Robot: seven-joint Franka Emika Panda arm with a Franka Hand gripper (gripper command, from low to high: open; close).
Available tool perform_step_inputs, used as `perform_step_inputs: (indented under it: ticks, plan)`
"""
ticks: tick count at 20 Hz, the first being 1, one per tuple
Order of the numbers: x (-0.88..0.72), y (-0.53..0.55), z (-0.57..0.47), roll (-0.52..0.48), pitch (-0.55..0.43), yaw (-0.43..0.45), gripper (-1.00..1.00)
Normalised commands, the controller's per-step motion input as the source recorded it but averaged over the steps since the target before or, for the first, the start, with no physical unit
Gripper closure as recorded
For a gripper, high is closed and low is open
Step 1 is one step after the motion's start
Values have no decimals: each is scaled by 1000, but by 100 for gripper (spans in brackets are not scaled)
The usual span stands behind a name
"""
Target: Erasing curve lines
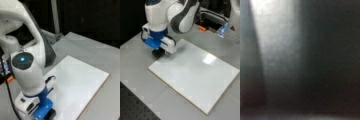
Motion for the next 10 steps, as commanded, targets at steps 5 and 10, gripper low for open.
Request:
perform_step_inputs:
  ticks: [5, 10]
  plan:
    - [164, -183, 71, 174, 72, 30, 100]
    - [164, -183, 71, 174, 72, 30, 100]
